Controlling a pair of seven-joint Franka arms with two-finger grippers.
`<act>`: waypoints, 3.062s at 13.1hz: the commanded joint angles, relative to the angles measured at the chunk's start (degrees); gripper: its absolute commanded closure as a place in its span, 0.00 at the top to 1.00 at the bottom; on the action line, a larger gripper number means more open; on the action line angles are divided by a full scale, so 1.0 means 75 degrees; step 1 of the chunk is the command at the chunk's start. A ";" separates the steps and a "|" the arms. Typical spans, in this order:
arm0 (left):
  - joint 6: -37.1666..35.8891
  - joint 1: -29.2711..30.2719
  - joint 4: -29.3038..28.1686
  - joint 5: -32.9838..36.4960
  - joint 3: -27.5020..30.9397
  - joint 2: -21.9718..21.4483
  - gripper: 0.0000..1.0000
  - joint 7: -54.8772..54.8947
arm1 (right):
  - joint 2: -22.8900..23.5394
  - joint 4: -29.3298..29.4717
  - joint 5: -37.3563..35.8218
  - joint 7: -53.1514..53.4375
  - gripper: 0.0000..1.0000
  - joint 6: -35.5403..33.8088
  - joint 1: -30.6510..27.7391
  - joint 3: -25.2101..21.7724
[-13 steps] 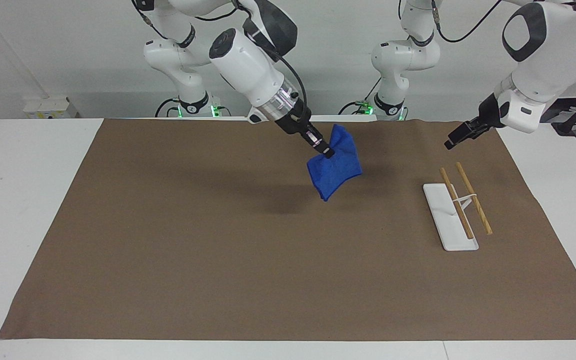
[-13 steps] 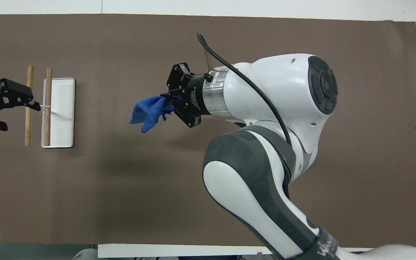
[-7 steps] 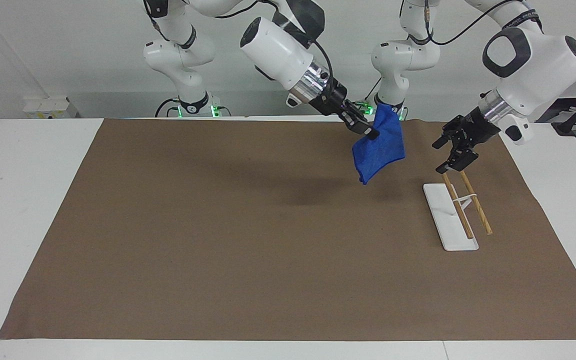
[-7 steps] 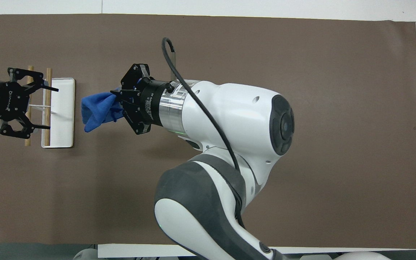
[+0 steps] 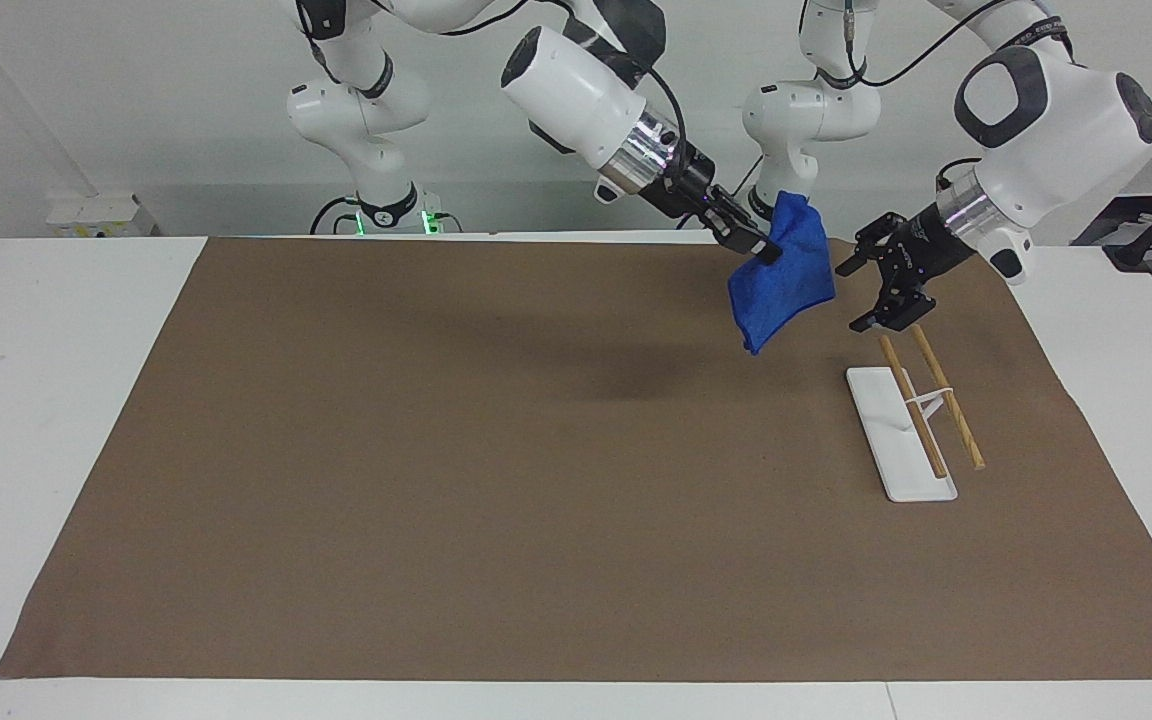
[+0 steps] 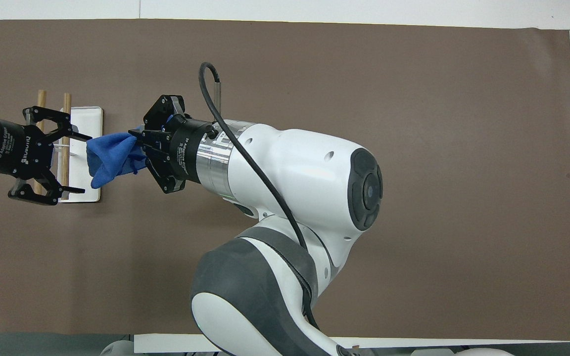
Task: Right arm passes towel to left arm to hang
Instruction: 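Carry the towel to the left gripper and close the left gripper on it, then open the right gripper and withdraw it while the left gripper holds the towel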
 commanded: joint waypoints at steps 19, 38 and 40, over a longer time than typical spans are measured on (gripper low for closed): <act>0.0941 -0.0612 -0.0092 -0.1332 0.0040 -0.0266 0.85 -0.0824 | 0.0259 0.0257 0.0096 0.0048 0.00 0.0429 0.0004 0.0074; 0.1422 -0.0705 -0.0069 -0.0734 0.0040 -0.0161 0.00 0.0334 | 0.0235 0.0234 -0.0032 -0.0220 1.00 0.0300 -0.0008 0.0074; 0.1596 -0.0694 -0.0021 -0.0734 0.0040 -0.0137 0.00 0.1036 | 0.0154 0.0106 -0.0149 -0.1072 1.00 0.0137 -0.0101 0.0015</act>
